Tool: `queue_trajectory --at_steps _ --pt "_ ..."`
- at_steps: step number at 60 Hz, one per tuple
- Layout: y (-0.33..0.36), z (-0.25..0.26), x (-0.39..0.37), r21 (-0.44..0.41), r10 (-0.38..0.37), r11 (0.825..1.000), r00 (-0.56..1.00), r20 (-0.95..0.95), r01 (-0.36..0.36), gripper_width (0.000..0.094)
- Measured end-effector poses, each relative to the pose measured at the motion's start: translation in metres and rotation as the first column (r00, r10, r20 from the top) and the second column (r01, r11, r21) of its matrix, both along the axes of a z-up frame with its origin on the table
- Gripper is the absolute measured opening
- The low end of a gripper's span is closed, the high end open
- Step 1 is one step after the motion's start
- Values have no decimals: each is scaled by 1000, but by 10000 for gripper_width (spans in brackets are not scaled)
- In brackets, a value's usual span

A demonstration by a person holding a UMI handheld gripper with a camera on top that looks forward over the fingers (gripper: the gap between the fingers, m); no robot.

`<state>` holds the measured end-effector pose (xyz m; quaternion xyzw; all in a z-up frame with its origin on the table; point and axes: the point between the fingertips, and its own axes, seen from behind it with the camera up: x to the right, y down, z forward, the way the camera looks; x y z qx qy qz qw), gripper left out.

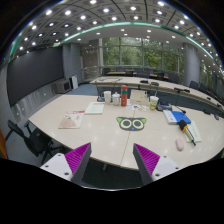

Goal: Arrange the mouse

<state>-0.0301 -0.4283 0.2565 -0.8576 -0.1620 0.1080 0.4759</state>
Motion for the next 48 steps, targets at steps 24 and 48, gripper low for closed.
queue_trajectory --at_steps 24,48 --pt "39 -121 172 -120 -219 966 971 98 230 857" --pt "205 -219 369 -47 -359 927 916 177 373 850"
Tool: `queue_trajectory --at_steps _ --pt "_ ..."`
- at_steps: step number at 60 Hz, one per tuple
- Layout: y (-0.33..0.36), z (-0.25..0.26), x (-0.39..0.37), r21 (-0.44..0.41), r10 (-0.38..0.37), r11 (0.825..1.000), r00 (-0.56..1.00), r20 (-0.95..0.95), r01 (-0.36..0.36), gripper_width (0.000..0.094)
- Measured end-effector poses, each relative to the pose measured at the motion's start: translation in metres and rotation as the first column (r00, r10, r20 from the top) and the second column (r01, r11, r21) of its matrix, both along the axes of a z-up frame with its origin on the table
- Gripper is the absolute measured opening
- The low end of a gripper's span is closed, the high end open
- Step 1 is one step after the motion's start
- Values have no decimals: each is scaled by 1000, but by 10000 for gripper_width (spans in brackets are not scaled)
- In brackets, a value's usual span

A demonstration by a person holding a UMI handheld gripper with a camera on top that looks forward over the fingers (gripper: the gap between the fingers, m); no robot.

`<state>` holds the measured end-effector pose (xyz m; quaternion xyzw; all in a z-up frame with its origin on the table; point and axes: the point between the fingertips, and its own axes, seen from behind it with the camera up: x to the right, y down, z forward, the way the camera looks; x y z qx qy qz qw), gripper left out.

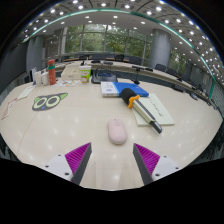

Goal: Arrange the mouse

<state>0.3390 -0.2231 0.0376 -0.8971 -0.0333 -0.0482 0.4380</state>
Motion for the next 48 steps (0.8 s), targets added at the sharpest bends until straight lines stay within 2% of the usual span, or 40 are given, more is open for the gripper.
queue_trajectory --at_steps 8,12,19,24,42,48 --pt "54 -24 19 -4 5 1000 1000 -29 -5 851" --pt "73 -31 25 -9 5 1000 1000 -31 -5 820" --pt "97 -44 21 -13 33 999 998 -57 -34 698" --pt "104 -47 19 -10 39 999 995 -89 -40 508" --pt "105 -45 23 -14 22 1000 998 -50 -23 332" --pt "105 -40 24 -21 7 1000 999 -36 -8 327"
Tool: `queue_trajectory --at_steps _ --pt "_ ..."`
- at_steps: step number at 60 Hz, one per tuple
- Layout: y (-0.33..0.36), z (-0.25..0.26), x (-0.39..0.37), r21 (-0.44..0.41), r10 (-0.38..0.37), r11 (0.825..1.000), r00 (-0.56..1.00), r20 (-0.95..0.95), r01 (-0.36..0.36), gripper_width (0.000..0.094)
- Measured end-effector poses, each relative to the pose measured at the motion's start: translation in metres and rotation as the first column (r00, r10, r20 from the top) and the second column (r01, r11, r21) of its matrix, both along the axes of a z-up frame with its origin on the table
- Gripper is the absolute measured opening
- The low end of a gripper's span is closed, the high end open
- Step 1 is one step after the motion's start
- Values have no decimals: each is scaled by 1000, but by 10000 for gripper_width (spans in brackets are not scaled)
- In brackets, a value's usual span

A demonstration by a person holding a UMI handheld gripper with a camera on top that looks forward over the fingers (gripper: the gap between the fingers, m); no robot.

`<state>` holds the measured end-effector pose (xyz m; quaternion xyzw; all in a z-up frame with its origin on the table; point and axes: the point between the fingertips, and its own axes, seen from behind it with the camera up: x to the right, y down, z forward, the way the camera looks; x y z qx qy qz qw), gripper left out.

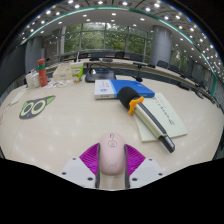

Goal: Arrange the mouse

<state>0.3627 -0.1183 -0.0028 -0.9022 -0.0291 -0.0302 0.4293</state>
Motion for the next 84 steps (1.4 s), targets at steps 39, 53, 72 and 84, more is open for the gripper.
queue_trajectory --at_steps 39,53,72,84 --pt "127 180 -285 203 47 978 998 -36 -39 323" --pt "139 57 -387 51 88 995 995 -48 -85 325" --pt "124 -7 -395 -44 74 996 996 -48 -76 599" --pt "84 60 -385 -10 31 999 998 -58 -32 858"
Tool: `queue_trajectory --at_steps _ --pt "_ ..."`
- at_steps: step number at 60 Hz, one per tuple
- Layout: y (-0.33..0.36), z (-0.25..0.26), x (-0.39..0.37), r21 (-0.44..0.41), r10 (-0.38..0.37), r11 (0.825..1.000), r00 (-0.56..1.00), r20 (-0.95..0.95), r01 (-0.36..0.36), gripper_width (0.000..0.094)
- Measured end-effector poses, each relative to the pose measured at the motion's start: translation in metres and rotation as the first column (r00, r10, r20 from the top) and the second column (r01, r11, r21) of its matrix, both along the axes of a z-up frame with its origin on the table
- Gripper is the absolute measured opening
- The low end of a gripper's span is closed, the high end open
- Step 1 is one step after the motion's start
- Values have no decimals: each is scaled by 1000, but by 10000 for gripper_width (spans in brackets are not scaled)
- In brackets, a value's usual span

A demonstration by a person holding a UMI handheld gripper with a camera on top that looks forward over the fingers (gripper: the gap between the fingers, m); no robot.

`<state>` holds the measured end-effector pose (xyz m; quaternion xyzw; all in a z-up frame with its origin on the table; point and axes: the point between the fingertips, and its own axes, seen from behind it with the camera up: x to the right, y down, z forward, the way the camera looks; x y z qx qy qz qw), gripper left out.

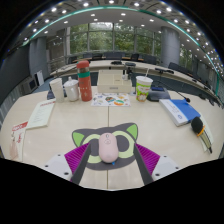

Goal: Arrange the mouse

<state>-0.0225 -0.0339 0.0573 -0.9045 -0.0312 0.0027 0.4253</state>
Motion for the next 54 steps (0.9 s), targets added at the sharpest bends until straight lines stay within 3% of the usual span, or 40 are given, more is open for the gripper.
queue_trajectory --at_steps 13,25,40,54 --pt "-88 98 -1 103 -5 995 1000 7 4 852" --pt "-181 147 9 143 -28 989 1000 14 25 853" --pt "-258 172 9 168 -24 986 1000 4 23 850" --pt "-277 173 7 171 -10 985 1000 17 7 853"
